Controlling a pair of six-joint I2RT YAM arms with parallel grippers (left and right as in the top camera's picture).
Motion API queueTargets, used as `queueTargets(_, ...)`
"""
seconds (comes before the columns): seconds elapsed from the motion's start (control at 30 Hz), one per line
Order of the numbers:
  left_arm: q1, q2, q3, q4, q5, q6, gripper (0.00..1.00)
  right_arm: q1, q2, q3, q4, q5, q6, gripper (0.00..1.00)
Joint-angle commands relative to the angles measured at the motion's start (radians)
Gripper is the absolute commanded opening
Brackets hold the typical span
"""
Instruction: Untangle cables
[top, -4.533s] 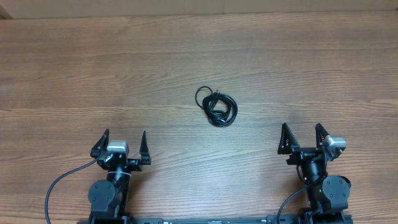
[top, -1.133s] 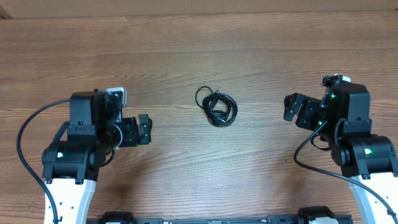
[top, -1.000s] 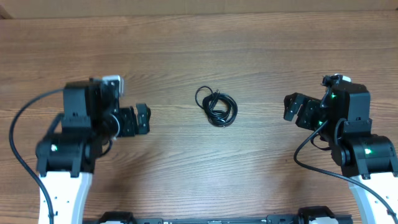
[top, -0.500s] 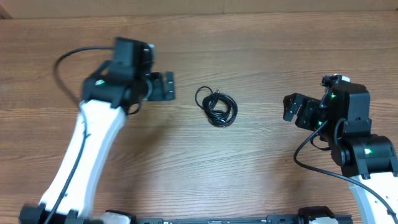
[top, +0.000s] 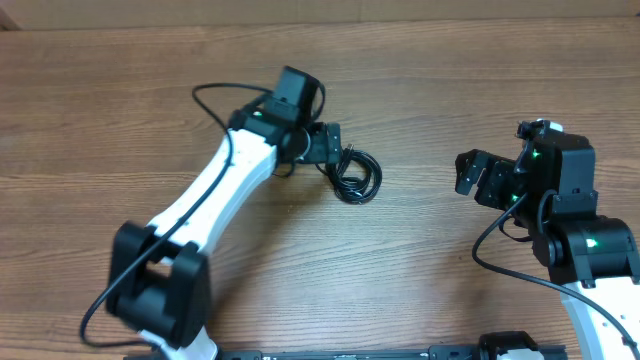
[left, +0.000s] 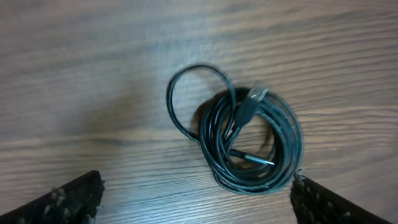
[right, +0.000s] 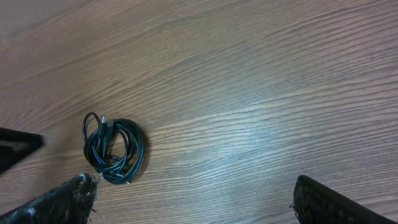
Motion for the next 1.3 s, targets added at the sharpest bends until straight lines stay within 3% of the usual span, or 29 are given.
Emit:
queueTargets(0.0, -0.029, 0.095, 0.021, 0.012, -0.006, -0.106, 0.93, 0.003, -0.001, 0.029, 0.005, -0.006, -0.006, 1.00)
queueTargets(0.17, -0.052, 0.182, 0.021, 0.045, 0.046, -0.106, 0.89, 0.003, -0.001, 0.029, 0.005, -0.006, -0.006, 1.00)
queueTargets(0.27, -0.063, 0.225, 0.021, 0.072, 0.058, -0.106, 0.77, 0.003, -0.001, 0.029, 0.005, -0.006, -0.006, 1.00)
queueTargets(0.4, -0.068, 0.248, 0.020, 0.084, 0.054, -0.106, 0.71, 0.003, -0.001, 0.029, 0.005, -0.006, -0.006, 1.00)
queueTargets(0.57, -0.069, 0.253, 0.018, 0.079, 0.053, -0.106, 0.42, 0.003, -0.001, 0.029, 0.005, -0.006, -0.006, 1.00)
queueTargets(0.73, -0.069, 0.253, 0.018, 0.058, 0.055, -0.106, 0.04, 0.003, -0.001, 0.029, 0.005, -0.006, -0.006, 1.00)
queueTargets(0.93, -0.065, 0.217, 0.071, -0.011, 0.060, -0.059, 0.04, 0.003, -0.001, 0.029, 0.005, -0.037, -0.006, 1.00)
queueTargets(1.1, -0.068, 0.131, 0.219, -0.150, 0.122, 0.025, 0.04, 0.003, 0.035, 0.029, 0.010, -0.208, -0.006, 1.00)
queueTargets(1.27, -0.069, 0.059, 0.278, -0.190, 0.155, 0.020, 0.04, 0.005, 0.118, 0.029, 0.017, -0.397, -0.006, 1.00)
